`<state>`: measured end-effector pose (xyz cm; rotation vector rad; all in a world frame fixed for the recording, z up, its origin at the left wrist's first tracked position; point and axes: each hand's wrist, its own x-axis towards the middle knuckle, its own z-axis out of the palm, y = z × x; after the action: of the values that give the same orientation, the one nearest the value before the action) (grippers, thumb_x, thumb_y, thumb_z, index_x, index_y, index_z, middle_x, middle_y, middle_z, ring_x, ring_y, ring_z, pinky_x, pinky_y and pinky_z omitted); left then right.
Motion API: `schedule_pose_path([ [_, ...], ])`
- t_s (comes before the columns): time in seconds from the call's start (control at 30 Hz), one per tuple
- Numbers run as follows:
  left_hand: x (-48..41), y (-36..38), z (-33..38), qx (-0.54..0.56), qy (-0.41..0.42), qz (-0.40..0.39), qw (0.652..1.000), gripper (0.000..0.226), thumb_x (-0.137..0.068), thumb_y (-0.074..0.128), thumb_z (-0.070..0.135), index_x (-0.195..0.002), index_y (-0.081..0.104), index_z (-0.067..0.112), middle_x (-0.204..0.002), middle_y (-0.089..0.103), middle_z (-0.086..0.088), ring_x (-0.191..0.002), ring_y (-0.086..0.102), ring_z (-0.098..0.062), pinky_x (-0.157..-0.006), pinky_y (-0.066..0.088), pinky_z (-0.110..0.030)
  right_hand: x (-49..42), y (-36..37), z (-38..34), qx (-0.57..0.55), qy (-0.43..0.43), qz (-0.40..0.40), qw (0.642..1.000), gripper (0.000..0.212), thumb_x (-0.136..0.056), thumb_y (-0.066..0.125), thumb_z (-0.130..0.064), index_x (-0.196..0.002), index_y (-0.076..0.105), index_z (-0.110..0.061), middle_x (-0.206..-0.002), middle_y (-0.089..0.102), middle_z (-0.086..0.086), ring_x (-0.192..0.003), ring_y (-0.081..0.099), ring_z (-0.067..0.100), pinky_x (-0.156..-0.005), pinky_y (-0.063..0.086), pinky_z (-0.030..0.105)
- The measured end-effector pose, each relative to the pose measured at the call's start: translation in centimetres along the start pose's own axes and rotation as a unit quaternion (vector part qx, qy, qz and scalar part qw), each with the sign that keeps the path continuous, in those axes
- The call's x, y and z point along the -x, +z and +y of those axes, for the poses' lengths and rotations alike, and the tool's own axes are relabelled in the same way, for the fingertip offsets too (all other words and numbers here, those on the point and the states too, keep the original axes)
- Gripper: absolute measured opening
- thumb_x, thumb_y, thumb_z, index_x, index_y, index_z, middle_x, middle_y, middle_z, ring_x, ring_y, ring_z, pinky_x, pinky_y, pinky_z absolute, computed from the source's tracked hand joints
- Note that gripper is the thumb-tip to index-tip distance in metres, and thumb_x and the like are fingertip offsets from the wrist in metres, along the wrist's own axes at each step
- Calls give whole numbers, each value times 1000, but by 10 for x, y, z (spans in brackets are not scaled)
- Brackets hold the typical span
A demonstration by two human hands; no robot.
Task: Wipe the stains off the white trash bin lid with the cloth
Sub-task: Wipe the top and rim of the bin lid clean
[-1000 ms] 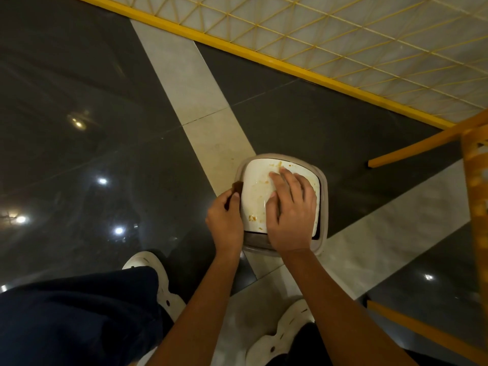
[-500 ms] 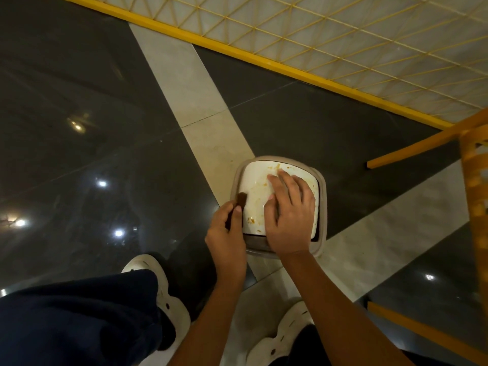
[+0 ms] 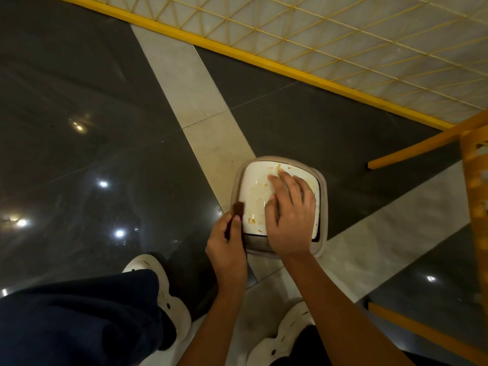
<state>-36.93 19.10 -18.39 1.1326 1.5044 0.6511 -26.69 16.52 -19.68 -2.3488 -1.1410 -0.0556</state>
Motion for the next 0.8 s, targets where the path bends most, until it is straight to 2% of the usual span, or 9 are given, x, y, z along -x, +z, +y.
schedule_pose_path([
  [0.1, -23, 5, 2, -32, -35, -15, 999, 23, -91, 53, 18, -110, 63, 11, -106, 66, -5, -95, 59, -14, -89, 50, -35, -1, 0, -1, 0, 1, -2, 1000, 43, -92, 36, -32, -125, 57, -15, -132, 55, 6, -121, 48, 30, -100, 40, 49],
  [0.2, -32, 10, 8, -39, -42, -24, 998, 21, -92, 52, 18, -109, 64, 13, -106, 65, -4, -93, 58, -13, -90, 49, -35, -2, 2, 1, 6, 1, -1, 1000, 43, -92, 36, -33, -124, 57, -15, -132, 55, 6, -121, 49, 30, -98, 41, 51],
  [0.33, -14, 7, 7, -27, 6, -7, 1000, 22, -91, 53, 19, -111, 63, 15, -103, 62, 4, -95, 59, -11, -86, 50, -31, 0, 1, 1, 1, 6, 1, 1000, 43, -92, 35, -33, -125, 57, -16, -132, 55, 6, -121, 48, 30, -97, 42, 51],
  [0.4, -10, 5, 5, -22, 19, -5, 1000, 23, -91, 53, 19, -111, 63, 14, -105, 64, 1, -96, 60, -11, -85, 50, -29, 0, 2, 1, 2, 5, 0, 1000, 43, -92, 35, -33, -125, 57, -16, -132, 55, 6, -121, 48, 30, -98, 42, 51],
  [0.57, -34, 14, 14, -49, -18, -18, 998, 22, -92, 52, 17, -109, 64, 11, -103, 65, -5, -93, 59, -15, -89, 50, -34, 0, 1, 1, 0, 1, 6, 1000, 43, -92, 36, -33, -124, 58, -16, -132, 56, 6, -121, 48, 29, -99, 41, 49],
  [0.67, -39, 17, 22, -54, -1, -24, 998, 22, -92, 52, 17, -108, 65, 10, -102, 65, -4, -90, 58, -13, -85, 48, -28, 0, 2, 2, 0, 0, 6, 1000, 42, -92, 36, -32, -124, 57, -15, -132, 56, 6, -121, 48, 29, -100, 40, 49],
  [0.8, -25, 12, 15, -51, 23, -17, 998, 23, -92, 52, 19, -111, 63, 11, -104, 64, -1, -94, 58, -12, -86, 48, -28, 0, 2, 2, -3, 4, 6, 1000, 41, -92, 37, -32, -125, 57, -16, -131, 56, 6, -121, 49, 29, -100, 40, 49],
])
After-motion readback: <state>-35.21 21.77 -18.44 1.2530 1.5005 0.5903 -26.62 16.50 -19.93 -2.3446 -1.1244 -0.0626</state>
